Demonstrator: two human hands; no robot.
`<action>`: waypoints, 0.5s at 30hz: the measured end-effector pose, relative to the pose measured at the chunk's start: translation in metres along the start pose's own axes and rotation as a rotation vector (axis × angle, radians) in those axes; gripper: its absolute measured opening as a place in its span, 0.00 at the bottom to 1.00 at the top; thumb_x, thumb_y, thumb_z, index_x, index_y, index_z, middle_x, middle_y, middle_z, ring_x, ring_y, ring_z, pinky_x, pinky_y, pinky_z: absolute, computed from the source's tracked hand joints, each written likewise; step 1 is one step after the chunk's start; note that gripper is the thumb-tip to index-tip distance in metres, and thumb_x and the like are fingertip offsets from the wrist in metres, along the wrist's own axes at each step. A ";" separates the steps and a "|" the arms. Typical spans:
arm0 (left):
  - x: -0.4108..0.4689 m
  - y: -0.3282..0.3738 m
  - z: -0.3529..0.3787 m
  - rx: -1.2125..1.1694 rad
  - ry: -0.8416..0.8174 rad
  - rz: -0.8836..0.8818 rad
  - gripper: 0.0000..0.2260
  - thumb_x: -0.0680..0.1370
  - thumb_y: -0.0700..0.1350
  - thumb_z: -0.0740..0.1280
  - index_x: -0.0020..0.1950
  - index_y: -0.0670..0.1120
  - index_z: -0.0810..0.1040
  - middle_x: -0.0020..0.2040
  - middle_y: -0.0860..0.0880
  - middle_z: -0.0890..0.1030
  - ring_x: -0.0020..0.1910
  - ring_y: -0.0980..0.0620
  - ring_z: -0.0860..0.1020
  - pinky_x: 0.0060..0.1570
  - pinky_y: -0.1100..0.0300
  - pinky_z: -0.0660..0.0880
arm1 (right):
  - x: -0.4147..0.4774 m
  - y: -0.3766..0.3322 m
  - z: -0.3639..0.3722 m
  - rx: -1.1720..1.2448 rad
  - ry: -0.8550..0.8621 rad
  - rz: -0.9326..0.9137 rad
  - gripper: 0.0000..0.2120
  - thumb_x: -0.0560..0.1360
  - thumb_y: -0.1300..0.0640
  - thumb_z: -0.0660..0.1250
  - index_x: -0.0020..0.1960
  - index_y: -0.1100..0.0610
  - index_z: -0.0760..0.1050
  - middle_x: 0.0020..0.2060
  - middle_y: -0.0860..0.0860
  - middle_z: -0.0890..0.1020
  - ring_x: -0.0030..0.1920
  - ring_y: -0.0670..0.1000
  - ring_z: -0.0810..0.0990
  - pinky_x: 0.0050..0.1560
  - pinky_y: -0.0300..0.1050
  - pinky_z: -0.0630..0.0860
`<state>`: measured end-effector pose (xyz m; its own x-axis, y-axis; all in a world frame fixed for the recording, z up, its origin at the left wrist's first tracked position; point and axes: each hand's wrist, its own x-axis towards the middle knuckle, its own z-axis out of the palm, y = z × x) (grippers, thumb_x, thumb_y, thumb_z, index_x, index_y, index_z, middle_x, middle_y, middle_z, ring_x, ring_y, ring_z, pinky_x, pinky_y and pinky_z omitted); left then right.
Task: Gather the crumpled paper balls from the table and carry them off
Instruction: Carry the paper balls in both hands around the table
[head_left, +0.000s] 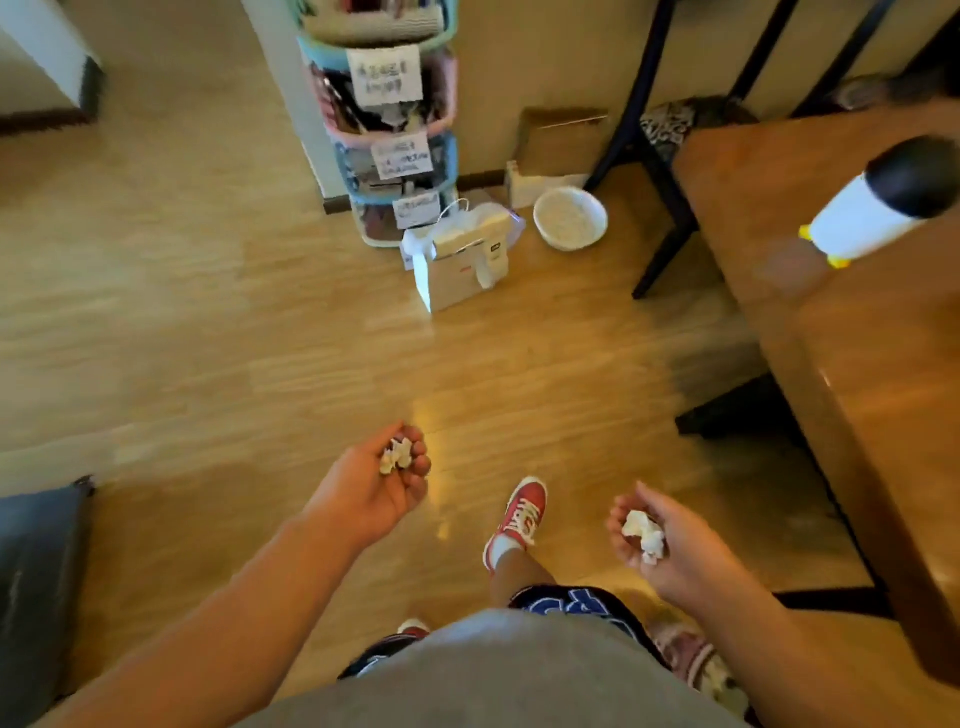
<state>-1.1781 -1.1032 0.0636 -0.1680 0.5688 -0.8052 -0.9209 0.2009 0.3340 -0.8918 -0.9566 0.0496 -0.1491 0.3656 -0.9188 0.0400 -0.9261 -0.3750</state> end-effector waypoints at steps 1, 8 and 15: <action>0.016 0.009 0.022 0.023 -0.020 -0.009 0.08 0.69 0.49 0.67 0.33 0.46 0.79 0.30 0.51 0.76 0.27 0.55 0.76 0.24 0.66 0.69 | 0.007 -0.013 -0.006 0.022 0.004 -0.001 0.13 0.77 0.52 0.66 0.48 0.63 0.78 0.33 0.57 0.83 0.33 0.53 0.83 0.33 0.46 0.80; 0.097 0.055 0.127 0.082 -0.071 -0.068 0.07 0.71 0.49 0.67 0.36 0.46 0.78 0.32 0.50 0.76 0.28 0.55 0.76 0.24 0.66 0.70 | 0.050 -0.111 0.004 0.023 0.008 0.010 0.13 0.77 0.52 0.65 0.46 0.62 0.78 0.31 0.56 0.83 0.34 0.53 0.82 0.39 0.46 0.78; 0.149 0.100 0.165 0.117 0.053 -0.101 0.11 0.73 0.48 0.66 0.33 0.45 0.79 0.30 0.50 0.77 0.25 0.54 0.76 0.22 0.67 0.70 | 0.088 -0.214 0.059 0.095 -0.039 -0.042 0.13 0.78 0.53 0.64 0.42 0.61 0.78 0.31 0.56 0.82 0.34 0.52 0.81 0.41 0.47 0.76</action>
<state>-1.2371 -0.8665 0.0575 -0.0980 0.4985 -0.8613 -0.8871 0.3485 0.3026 -0.9713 -0.7321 0.0562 -0.1871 0.4019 -0.8964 -0.0611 -0.9155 -0.3977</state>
